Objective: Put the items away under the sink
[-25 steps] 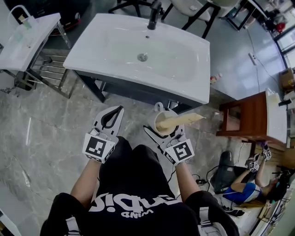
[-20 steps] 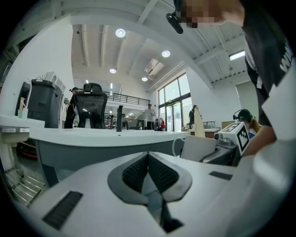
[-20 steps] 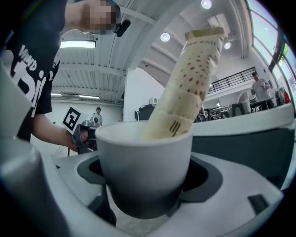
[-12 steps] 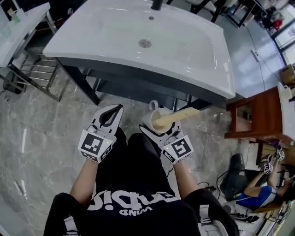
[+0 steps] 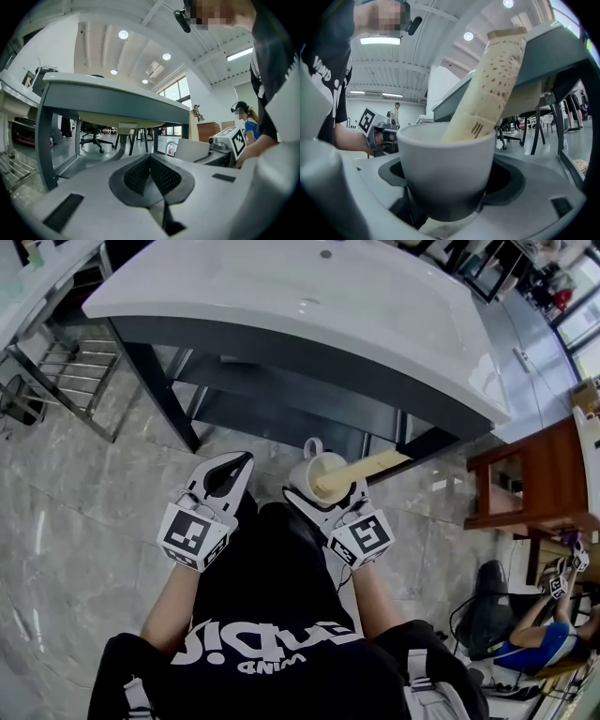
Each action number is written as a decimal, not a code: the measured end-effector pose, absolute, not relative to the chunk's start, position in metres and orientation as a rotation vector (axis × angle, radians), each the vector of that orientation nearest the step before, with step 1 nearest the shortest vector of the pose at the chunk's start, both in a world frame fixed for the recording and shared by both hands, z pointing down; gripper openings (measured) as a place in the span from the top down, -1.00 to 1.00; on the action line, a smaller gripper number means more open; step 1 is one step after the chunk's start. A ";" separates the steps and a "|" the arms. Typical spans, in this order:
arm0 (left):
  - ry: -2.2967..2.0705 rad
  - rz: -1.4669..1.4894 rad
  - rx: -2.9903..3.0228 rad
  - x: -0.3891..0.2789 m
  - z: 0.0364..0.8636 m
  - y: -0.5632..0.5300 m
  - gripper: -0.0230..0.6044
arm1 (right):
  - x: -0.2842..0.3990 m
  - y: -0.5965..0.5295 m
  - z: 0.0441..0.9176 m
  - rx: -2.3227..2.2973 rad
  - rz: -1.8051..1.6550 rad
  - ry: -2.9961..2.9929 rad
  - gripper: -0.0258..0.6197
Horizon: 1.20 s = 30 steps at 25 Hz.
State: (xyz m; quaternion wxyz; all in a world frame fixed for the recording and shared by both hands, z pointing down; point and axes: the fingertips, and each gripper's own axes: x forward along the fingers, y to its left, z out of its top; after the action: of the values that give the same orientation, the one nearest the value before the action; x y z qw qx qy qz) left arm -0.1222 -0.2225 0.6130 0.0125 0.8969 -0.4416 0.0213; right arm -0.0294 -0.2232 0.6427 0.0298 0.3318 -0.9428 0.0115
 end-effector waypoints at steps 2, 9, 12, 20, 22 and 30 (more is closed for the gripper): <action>-1.375 0.067 2.795 -0.125 0.620 -0.221 0.87 | -0.033 -0.224 0.650 1.027 0.041 -2.901 -0.53; -1.384 0.029 2.820 -0.124 0.630 -0.222 0.87 | -0.035 -0.224 0.665 1.041 0.042 -2.893 -0.53; -1.359 0.031 2.828 -0.120 0.634 -0.219 0.87 | -0.033 -0.223 0.667 1.064 0.061 -2.893 -0.53; -1.312 0.041 2.866 -0.110 0.635 -0.224 0.87 | -0.026 -0.228 0.672 1.109 0.057 -2.873 -0.53; -1.294 0.042 2.877 -0.105 0.634 -0.224 0.87 | -0.022 -0.233 0.672 1.119 0.051 -2.867 -0.53; -1.261 0.034 2.884 -0.092 0.633 -0.226 0.87 | -0.011 -0.269 0.677 1.137 -0.018 -2.829 -0.53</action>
State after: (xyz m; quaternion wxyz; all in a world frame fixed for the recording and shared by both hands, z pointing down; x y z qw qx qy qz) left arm -0.0923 -0.2256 0.6328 -0.0033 0.9161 -0.4007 0.0109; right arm -0.0107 -0.2688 0.6772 0.0465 0.3725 -0.9268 -0.0059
